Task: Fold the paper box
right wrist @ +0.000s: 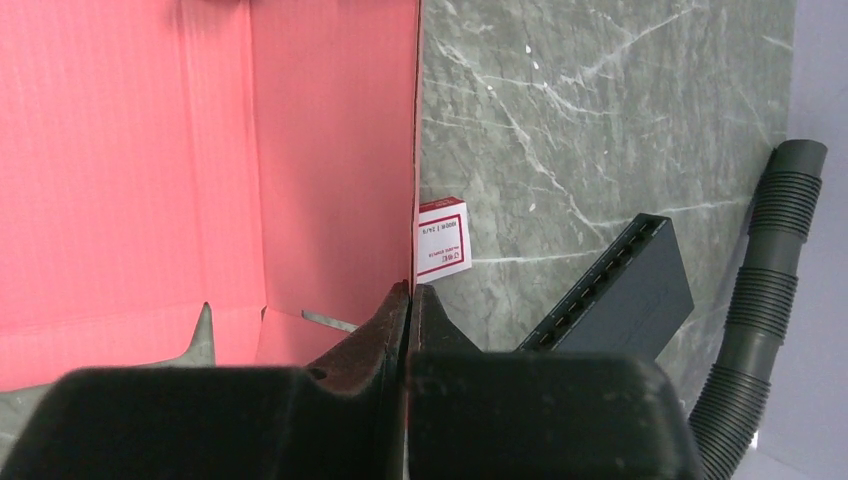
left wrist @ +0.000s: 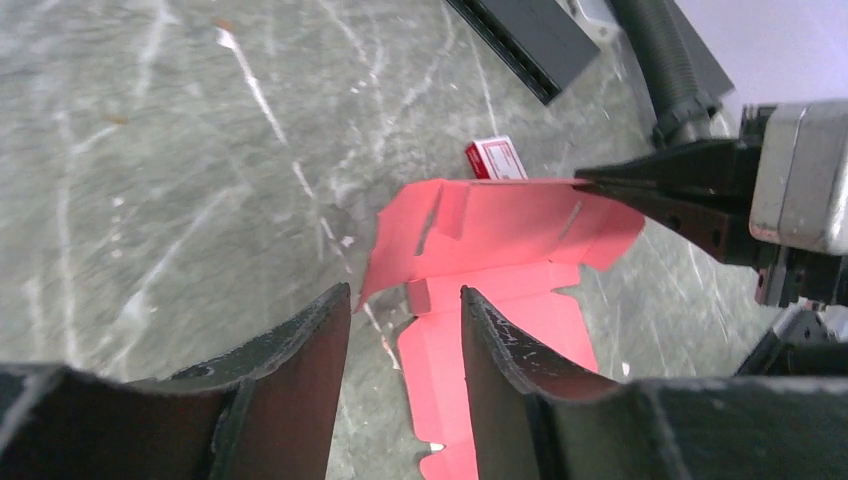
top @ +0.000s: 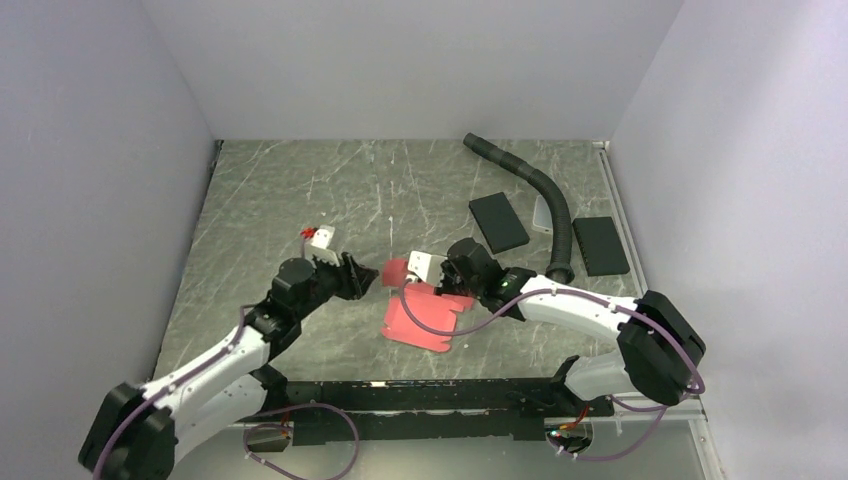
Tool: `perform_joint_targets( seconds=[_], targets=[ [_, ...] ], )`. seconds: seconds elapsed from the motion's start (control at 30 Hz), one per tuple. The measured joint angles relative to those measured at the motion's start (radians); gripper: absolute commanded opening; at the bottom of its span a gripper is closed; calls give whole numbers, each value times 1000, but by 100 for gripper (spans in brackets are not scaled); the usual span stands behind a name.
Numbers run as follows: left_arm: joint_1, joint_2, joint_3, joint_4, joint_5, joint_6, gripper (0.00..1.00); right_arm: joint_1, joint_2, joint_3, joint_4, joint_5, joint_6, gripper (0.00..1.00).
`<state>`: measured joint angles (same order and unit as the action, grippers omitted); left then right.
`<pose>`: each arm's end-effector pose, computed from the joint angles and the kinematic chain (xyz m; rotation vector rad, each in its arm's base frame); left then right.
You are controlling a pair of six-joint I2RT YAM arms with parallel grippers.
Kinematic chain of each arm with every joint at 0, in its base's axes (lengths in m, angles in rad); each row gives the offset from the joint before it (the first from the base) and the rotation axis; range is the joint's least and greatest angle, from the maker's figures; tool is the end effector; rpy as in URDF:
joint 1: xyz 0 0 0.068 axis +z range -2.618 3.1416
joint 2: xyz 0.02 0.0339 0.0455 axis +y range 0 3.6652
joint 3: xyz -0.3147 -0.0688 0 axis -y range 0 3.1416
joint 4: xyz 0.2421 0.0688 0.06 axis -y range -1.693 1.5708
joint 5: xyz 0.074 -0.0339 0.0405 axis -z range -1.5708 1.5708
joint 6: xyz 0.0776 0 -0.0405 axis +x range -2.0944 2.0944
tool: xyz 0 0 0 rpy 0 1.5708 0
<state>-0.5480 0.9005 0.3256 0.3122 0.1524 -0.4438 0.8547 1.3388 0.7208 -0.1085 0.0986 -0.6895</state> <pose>0.1696 -0.1173 0.2397 0.2111 1.9013 -0.8249 0.1979 0.2158 0.2279 -1.5630 1.6780 -0.0278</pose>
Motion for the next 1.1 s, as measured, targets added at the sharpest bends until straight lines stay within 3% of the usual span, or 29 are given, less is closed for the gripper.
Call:
perform_joint_targets(
  seconds=[0.23,0.6,1.1],
  targets=[
    [14,-191,-78,-110,-187,-51,49,7,-19,-21,18,17,-38,0],
    [25,84,-79,-66,-214,-48,44,171,-16,-113,169,158,-144,0],
    [42,94,-126,99,-148,51,47,239,4,-172,301,244,-226,0]
  ],
)
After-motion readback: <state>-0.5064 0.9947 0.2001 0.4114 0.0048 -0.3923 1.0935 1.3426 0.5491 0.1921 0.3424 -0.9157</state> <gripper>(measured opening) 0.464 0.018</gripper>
